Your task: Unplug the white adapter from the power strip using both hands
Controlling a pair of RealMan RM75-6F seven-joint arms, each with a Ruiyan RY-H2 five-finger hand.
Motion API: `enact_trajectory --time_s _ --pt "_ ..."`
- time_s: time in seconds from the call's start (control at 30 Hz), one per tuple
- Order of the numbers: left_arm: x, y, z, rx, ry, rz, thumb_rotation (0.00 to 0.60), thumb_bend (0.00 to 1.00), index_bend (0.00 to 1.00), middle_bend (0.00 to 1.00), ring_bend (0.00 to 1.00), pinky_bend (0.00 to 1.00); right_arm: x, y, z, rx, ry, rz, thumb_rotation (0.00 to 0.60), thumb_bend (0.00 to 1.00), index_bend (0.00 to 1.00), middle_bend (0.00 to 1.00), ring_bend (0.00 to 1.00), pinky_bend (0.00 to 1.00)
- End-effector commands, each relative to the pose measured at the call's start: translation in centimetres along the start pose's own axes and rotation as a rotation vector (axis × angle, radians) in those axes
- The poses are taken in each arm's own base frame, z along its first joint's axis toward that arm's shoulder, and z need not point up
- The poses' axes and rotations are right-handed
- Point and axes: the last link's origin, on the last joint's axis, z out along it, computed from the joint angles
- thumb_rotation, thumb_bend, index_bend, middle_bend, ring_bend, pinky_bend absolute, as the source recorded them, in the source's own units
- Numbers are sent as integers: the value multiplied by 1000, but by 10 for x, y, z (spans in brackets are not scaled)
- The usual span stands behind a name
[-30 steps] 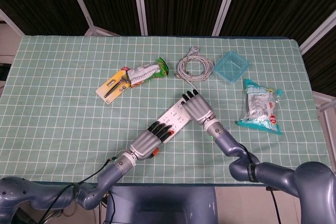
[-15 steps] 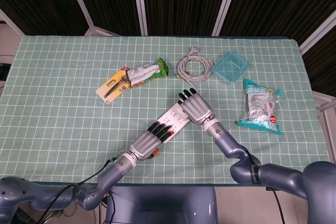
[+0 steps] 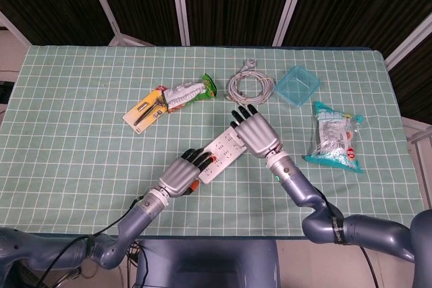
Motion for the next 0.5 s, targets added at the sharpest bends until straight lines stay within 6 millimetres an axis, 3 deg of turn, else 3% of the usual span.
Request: enact_trajectory --time_s 0.03,0.2,0.37,0.43,0.5 --pt "28 -14 -7 30 90 -16 600 452 92 55 28 126 3 10 -10 -43 9 -27 600 657 648 234 183 227" --pt "53 -40 -32 80 161 -19 600 441 92 55 28 125 -6 23 -27 -112 -28 -60 600 656 645 234 183 227" --pt "62 -69 -69 141 193 -16 600 436 92 55 28 124 -23 36 -45 -179 -98 -84 600 656 603 232 178 226" --pt "63 -81 -85 174 202 -20 600 431 92 55 28 124 -32 41 -53 -205 -131 -92 600 657 556 215 159 216" --pt "63 -91 -99 204 208 -25 600 427 92 55 28 124 -41 45 -59 -232 -164 -98 600 661 427 160 112 179"
